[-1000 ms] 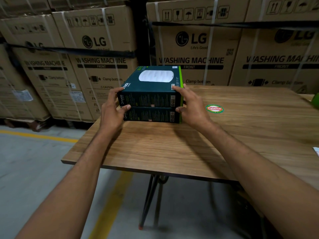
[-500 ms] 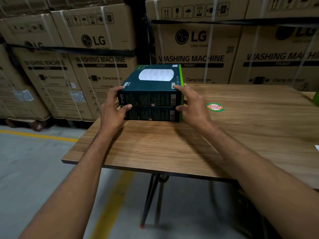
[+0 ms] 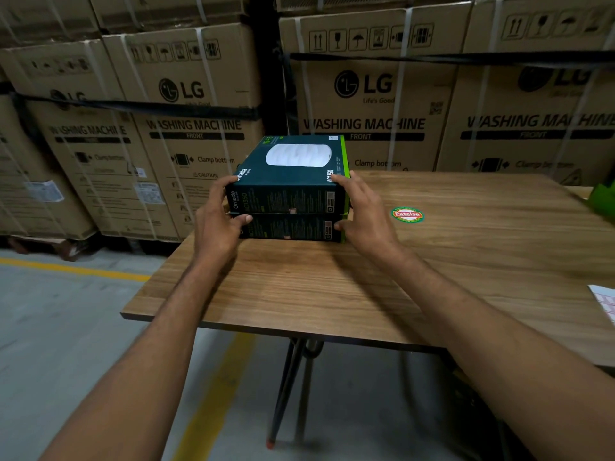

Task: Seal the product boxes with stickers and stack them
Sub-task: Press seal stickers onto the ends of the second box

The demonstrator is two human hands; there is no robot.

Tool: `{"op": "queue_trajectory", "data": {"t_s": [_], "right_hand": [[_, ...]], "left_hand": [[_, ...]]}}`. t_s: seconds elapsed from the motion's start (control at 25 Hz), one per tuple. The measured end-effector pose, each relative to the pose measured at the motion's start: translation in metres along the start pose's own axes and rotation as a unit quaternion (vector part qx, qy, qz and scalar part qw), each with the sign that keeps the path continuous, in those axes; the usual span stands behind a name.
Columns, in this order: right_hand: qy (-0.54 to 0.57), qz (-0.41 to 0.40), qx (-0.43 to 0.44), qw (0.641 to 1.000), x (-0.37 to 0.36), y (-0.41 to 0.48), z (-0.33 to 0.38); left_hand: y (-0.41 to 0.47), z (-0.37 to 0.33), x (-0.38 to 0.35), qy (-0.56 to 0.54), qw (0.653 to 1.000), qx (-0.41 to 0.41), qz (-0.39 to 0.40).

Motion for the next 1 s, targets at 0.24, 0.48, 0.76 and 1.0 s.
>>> {"op": "queue_trajectory", "data": {"t_s": [0.24, 0.48, 0.76, 1.0], "right_hand": [[-0.041, -0.095, 0.094, 0.99, 0.036, -0.016, 0.02], [0.016, -0.1, 0.169, 0.98, 0.132, -0.005, 0.088], [0.186, -0.092, 0.138, 0.968, 0.223, 0.017, 0.124], [0.342, -0.075, 0.022, 0.937, 0.209, 0.038, 0.092]], "left_hand": [[-0.028, -0.033, 0.02, 0.021, 0.997, -0.067, -0.02], [-0.006, -0.084, 0.068, -0.107, 0.983, -0.095, -0.117], [0.007, -0.068, 0.021, -0.157, 0.985, 0.004, 0.069], [0.001, -0.048, 0.01, -0.161, 0.971, 0.075, 0.162]]}}
Point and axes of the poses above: each hand's wrist, its own y-axis towards the middle knuckle, its own x-axis out of the back of the hand, z = x × y, the point moved 10 cm from there along y, towards the middle knuckle, and after that the axes turned 3 degrees about z, right-handed, at the moved point
